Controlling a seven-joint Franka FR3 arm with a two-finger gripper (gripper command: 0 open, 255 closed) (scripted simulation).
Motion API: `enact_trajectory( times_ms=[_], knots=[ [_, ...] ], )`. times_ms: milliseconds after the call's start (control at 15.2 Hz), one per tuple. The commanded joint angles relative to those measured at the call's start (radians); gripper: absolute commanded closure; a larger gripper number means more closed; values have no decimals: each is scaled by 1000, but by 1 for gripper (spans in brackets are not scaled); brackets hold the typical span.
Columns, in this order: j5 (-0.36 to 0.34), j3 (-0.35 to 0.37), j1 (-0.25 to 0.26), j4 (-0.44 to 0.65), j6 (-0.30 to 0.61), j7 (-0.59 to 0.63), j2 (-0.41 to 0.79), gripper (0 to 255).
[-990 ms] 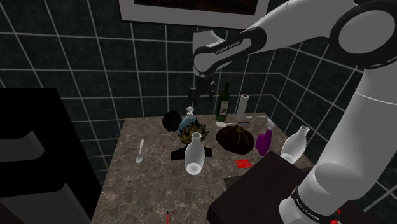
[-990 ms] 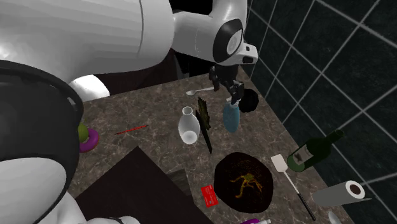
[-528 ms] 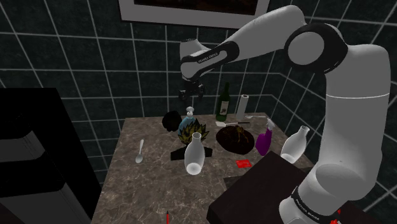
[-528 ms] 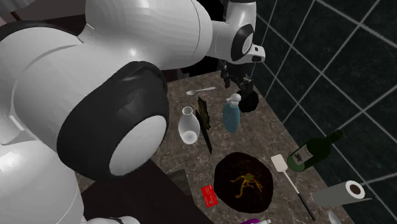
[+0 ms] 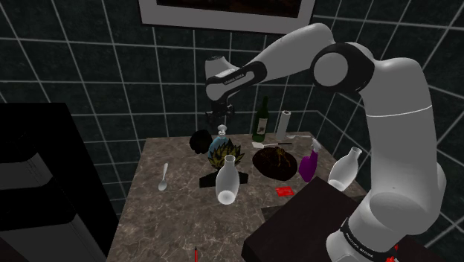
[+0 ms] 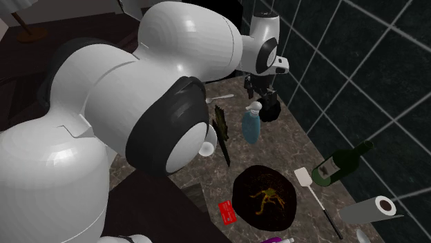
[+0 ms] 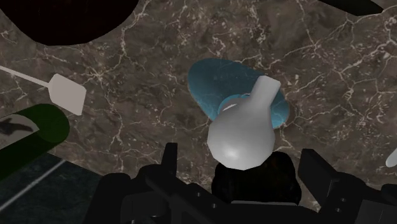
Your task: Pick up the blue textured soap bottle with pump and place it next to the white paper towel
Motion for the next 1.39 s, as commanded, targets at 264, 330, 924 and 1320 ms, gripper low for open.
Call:
enact_trajectory(
  times_ms=[264, 330, 924, 1320],
  knots=[
    [-4, -3, -1, -12, 27, 4, 15, 0],
    [-4, -3, -1, -12, 27, 4, 15, 0],
    [-4, -3, -1, -12, 27, 4, 15, 255],
    [-3, -2, -1, -9, 18, 2, 8, 255]
  ],
)
